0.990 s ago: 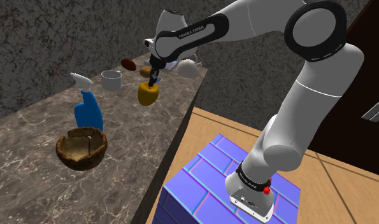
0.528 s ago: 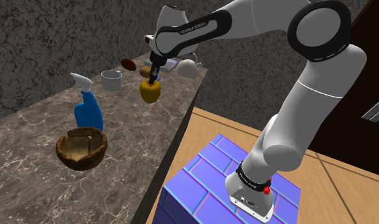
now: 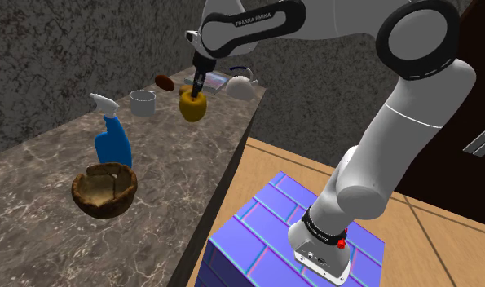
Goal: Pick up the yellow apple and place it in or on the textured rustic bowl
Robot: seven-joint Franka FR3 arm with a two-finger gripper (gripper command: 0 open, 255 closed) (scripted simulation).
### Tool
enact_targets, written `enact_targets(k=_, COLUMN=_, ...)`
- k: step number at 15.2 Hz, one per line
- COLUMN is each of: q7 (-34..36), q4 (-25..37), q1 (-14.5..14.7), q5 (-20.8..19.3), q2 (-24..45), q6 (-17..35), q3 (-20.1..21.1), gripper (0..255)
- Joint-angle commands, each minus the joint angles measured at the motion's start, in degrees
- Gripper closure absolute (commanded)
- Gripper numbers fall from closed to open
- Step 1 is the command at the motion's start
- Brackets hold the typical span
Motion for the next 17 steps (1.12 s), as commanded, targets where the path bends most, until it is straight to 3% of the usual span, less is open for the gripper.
enact_targets(k=1, q7=-0.1, q4=0.8, q1=0.0, q5=0.0, q2=-0.6, q6=-1.4, q3=0.0, gripper=255)
enact_targets(k=17, q7=-0.3, q4=10.7, q1=0.1, q5=0.0, q2=-2.8, q6=-13.5, q3=0.0, gripper=255)
